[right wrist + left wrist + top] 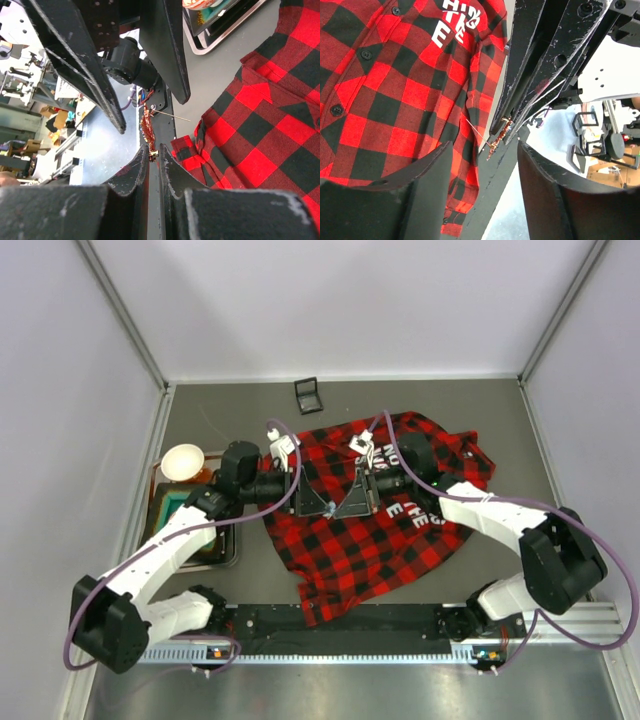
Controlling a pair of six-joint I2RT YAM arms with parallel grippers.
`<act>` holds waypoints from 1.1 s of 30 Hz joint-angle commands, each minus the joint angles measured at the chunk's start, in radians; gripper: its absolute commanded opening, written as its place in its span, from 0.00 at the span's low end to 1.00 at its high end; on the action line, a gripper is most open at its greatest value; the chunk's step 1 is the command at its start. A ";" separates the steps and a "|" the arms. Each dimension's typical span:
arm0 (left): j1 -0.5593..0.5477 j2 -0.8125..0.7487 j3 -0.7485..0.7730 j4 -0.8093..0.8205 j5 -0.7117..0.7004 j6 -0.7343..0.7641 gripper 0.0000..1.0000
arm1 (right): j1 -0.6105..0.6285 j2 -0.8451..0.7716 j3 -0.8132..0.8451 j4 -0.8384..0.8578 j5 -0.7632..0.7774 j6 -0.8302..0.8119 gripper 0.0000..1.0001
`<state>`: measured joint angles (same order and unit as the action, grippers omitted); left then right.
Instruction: Remove the brooch from the garment
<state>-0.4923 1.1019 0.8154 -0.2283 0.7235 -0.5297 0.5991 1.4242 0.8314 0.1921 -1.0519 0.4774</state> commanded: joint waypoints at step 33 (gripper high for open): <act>0.003 0.052 -0.025 0.184 0.165 -0.023 0.00 | 0.011 0.061 0.000 0.170 -0.042 0.090 0.00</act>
<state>-0.4850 1.1530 0.7746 -0.0971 0.8631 -0.5724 0.5991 1.4731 0.8314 0.2722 -1.0870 0.5629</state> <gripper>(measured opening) 0.115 0.077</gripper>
